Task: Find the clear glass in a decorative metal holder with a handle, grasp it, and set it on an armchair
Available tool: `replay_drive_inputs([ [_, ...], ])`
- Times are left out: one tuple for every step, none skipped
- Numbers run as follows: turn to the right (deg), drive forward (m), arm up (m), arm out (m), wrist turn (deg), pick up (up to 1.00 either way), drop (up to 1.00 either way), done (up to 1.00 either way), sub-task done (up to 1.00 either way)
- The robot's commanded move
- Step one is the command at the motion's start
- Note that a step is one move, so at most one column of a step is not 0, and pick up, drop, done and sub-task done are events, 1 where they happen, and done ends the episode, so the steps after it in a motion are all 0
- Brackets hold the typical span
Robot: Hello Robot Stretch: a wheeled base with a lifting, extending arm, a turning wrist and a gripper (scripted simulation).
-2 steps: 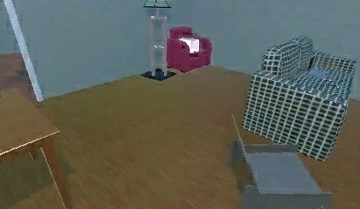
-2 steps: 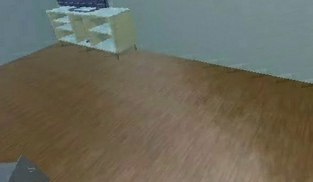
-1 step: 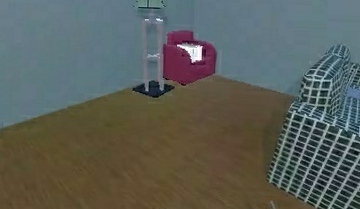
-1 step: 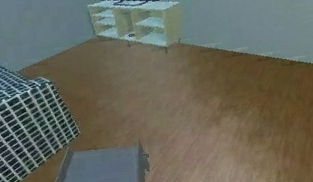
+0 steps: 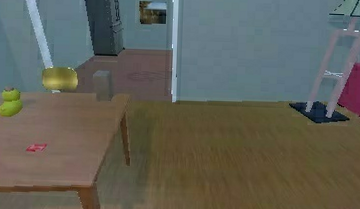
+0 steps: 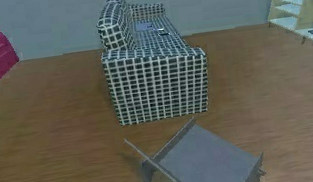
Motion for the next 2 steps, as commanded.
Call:
replay_drive_inputs([
  [0.0,0.30,0.00,0.00,0.0,0.00,0.00,0.00,0.00],
  [0.0,1.00,0.00,0.00,0.0,0.00,0.00,0.00,0.00],
])
